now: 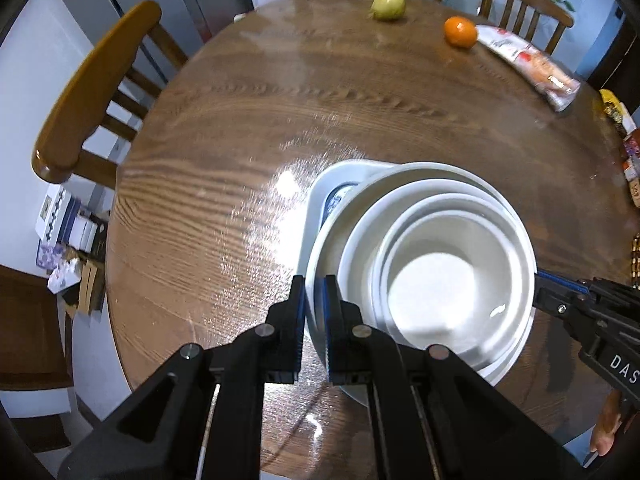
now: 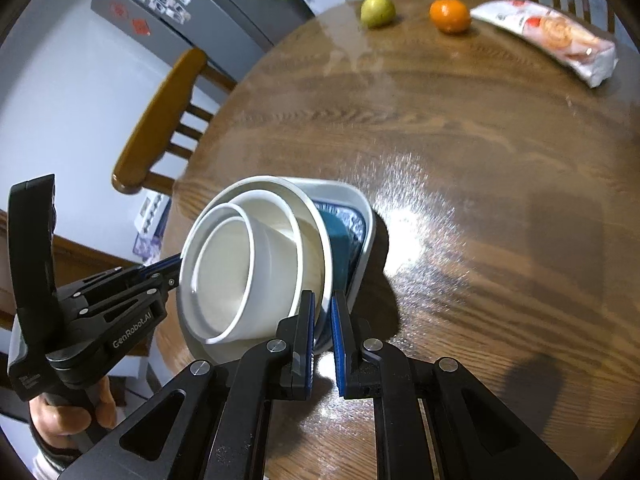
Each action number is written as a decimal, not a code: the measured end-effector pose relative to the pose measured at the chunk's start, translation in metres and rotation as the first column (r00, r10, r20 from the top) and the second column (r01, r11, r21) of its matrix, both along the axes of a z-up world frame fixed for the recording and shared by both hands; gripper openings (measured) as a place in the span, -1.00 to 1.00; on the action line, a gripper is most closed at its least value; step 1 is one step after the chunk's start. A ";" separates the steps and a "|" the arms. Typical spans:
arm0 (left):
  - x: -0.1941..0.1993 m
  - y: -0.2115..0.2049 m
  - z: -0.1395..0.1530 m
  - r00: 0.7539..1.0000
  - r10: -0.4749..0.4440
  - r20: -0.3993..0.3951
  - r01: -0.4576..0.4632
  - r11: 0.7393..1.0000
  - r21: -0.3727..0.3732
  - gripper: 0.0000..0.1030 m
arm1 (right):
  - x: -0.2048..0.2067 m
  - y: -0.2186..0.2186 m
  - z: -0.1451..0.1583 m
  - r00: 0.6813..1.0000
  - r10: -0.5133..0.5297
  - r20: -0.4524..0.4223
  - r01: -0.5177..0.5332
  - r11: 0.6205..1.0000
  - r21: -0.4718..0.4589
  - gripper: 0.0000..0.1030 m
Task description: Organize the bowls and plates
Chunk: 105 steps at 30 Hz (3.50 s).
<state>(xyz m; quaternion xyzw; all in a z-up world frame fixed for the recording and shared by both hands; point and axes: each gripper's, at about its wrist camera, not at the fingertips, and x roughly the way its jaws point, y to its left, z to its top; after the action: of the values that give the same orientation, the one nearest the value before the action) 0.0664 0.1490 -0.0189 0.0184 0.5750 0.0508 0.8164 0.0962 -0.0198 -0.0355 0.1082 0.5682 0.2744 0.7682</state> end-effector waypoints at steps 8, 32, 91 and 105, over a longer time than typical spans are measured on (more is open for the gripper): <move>0.022 -0.003 -0.009 0.999 -0.019 -0.042 0.021 0.999 0.047 -0.92 | 0.022 0.006 -0.010 0.998 -0.040 -0.043 0.038 0.999 -0.037 -0.77; 0.028 0.002 -0.011 0.998 0.015 0.055 -0.016 1.000 0.009 -0.90 | 0.032 0.013 -0.010 0.998 -0.046 0.033 0.049 0.997 -0.068 -0.77; -0.022 0.020 0.049 0.958 0.056 0.281 -0.038 0.997 -0.067 0.89 | -0.026 0.006 0.061 0.946 -0.008 0.325 0.062 0.986 -0.156 0.15; -0.058 0.016 0.068 0.933 0.095 0.347 -0.065 0.993 -0.095 0.98 | -0.063 -0.002 0.074 0.904 0.056 0.424 0.029 0.981 -0.190 0.84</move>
<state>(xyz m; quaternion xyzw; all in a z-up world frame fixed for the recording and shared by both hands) 0.0082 0.1651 0.0495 -0.0480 0.4218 0.0627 0.9033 0.0335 -0.0219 0.0382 -0.0328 0.4104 0.2409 0.8789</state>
